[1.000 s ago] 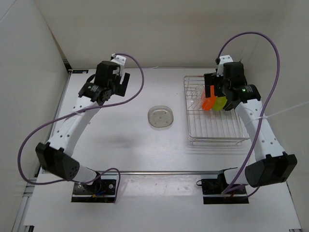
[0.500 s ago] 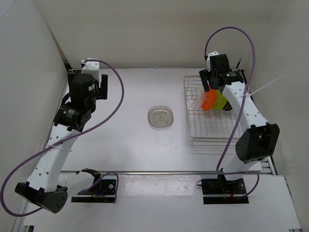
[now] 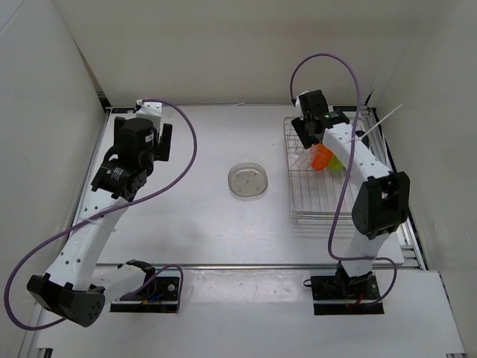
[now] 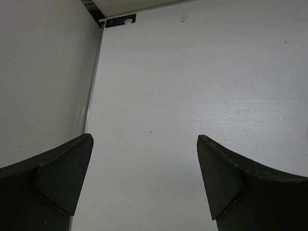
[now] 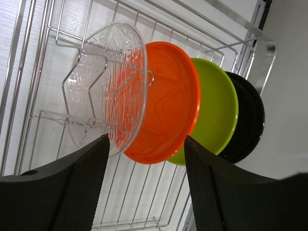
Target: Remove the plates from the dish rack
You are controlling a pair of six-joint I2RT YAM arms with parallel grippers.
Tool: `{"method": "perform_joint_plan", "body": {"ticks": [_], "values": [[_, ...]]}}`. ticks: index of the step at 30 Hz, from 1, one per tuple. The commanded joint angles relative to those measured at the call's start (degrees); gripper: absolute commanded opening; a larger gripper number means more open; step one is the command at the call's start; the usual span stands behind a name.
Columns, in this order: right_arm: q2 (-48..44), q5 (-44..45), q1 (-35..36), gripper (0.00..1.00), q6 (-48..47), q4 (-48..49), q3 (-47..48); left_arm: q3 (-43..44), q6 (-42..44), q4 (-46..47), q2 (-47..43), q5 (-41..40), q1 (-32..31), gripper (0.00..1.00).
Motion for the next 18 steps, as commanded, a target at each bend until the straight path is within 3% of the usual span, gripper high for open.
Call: {"method": "perform_joint_plan", "body": {"ticks": [1, 13, 18], "values": [[2.67, 1.85, 0.4, 0.67, -2.48, 1.42, 1.53, -0.37, 0.31, 0.21, -0.27, 1.32, 0.23, 1.0], [7.69, 3.88, 0.93, 0.52, -6.27, 4.24, 3.21, -0.99, 0.84, 0.82, -0.27, 2.99, 0.23, 1.0], [9.53, 4.41, 0.93, 0.52, -7.32, 4.77, 3.74, -0.45, 0.84, 0.82, 0.26, 3.52, 0.23, 1.0]]}}
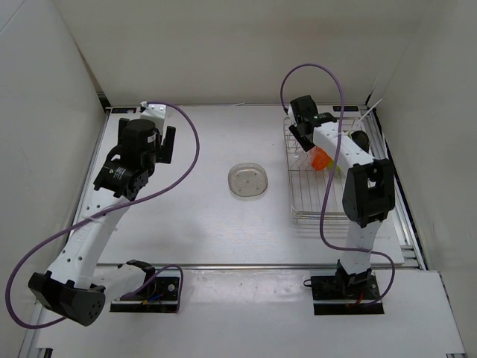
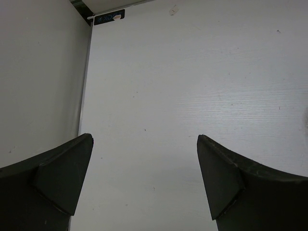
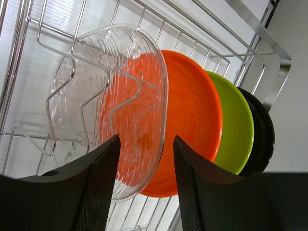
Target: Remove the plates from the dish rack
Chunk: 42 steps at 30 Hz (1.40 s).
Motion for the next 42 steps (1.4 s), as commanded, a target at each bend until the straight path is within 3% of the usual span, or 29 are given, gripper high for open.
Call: {"method": "perform_joint_plan", "body": {"ticks": [1, 21, 33, 42], "values": [[0.82, 1.98, 0.4, 0.52, -1.49, 2.61, 3.34, 0.83, 0.21, 0.65, 0.28, 1.0, 0.23, 1.0], [4.24, 4.1, 1.46, 0.44, -4.39, 2.61, 6.51, 1.36, 0.21, 0.12, 1.34, 2.06, 0.23, 1.0], [4.77, 5.15, 1.46, 0.23, -4.39, 2.61, 7.04, 1.36, 0.73, 0.12, 1.34, 2.59, 0.23, 1.0], [3.72, 7.43, 1.46, 0.0, -3.33, 2.61, 7.04, 1.36, 0.73, 0.12, 1.86, 3.11, 0.23, 1.0]]}}
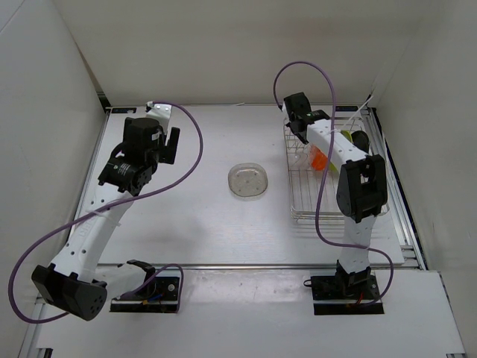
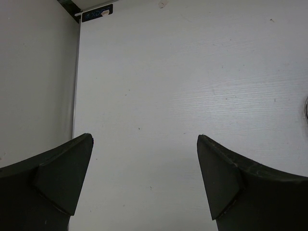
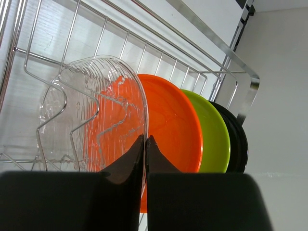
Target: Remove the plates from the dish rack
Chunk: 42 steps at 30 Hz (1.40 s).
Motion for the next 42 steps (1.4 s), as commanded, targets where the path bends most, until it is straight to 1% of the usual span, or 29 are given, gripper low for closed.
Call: {"method": "perform_joint_plan", "body": {"ticks": [1, 10, 11, 14, 16, 22, 27, 29, 33, 34, 38, 39, 42], "values": [[-1.26, 2.93, 0.21, 0.0, 1.21, 0.38, 1.45, 1.36, 0.25, 0.14, -0.23, 1.41, 0.23, 1.0], [-3.9, 10.05, 0.74, 0.0, 6.66, -0.77, 0.3, 1.98, 0.25, -0.38, -0.76, 1.41, 0.23, 1.0], [-3.91, 11.88, 0.74, 0.0, 8.06, -0.77, 0.3, 1.98, 0.25, -0.38, -0.76, 1.93, 0.23, 1.0], [-5.92, 14.35, 0.74, 0.0, 10.52, -1.82, -0.23, 1.98, 0.25, -0.38, -0.76, 2.55, 0.23, 1.0], [-8.2, 15.67, 0.74, 0.0, 10.53, -2.35, -0.93, 1.98, 0.25, -0.38, -0.76, 3.17, 0.23, 1.0], [-15.58, 17.43, 1.26, 0.0, 11.06, -2.88, -2.78, 2.68, -1.41, -0.38, 1.87, 8.08, 0.23, 1.0], [-20.5, 19.63, 1.26, 0.0, 9.92, -3.41, -3.83, 6.19, -2.47, 0.23, 5.65, 10.99, -0.29, 1.0], [-21.92, 20.16, 1.26, 0.0, 9.39, -3.41, -3.83, 7.33, -2.99, 1.11, 6.88, 13.71, -0.3, 1.0], [-26.13, 19.37, 1.26, 0.0, 10.17, -4.36, -2.78, 12.42, -5.19, 0.41, 12.31, 19.33, -0.82, 1.0], [-26.93, 18.33, 1.26, 0.0, 11.4, -4.89, -2.78, 14.44, -5.98, 0.41, 13.29, 22.3, -0.82, 1.0], [-31.58, 11.48, 1.79, 0.0, 15.7, -7.35, -1.73, 19.54, -7.22, 0.41, 17.77, 30.48, -2.75, 1.0], [-32.2, 8.5, 1.79, 0.0, 16.67, -8.23, -1.72, 20.51, -7.91, 0.41, 19.44, 32.07, -3.28, 1.0], [-34.66, 4.36, 1.79, 0.0, 21.5, -8.85, -0.32, 25.34, -10.72, 0.41, 22.08, 37.96, -3.28, 1.0]]}}
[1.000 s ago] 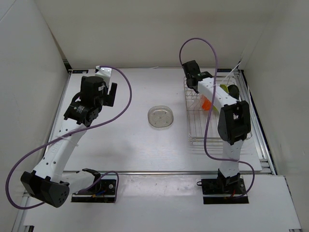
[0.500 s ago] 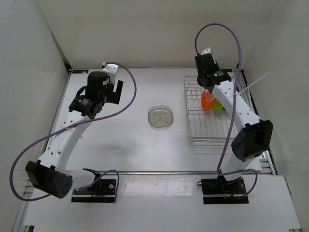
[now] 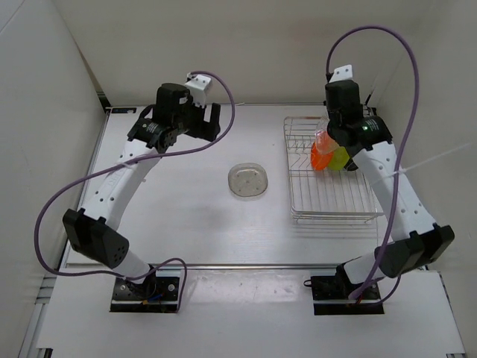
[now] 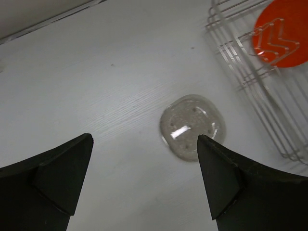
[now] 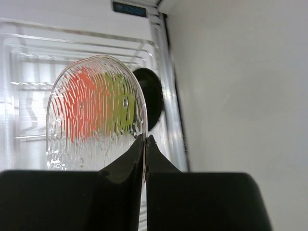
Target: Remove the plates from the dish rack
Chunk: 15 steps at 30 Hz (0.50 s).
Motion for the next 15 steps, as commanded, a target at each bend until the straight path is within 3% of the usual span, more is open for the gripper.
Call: {"method": "perform_joint_plan", "body": {"ticks": [1, 7, 11, 15], "values": [[-4.32, -7.02, 0.41, 0.0, 9.2, -0.46, 2.59, 5.29, -4.35, 0.41, 0.74, 10.67, -0.49, 1.0], [-5.57, -24.48, 0.41, 0.0, 17.57, 0.07, 2.59, 9.14, -11.2, 4.72, 5.28, 18.23, -0.49, 1.0], [-5.57, -31.62, 0.41, 0.0, 19.51, 1.3, 3.11, 17.4, -15.68, 3.92, 11.1, 26.29, -0.49, 1.0], [-8.8, -33.4, 0.41, 0.0, 20.65, 4.1, 0.23, 19.53, -17.01, 3.92, 15.14, 31.24, -1.01, 1.0]]}}
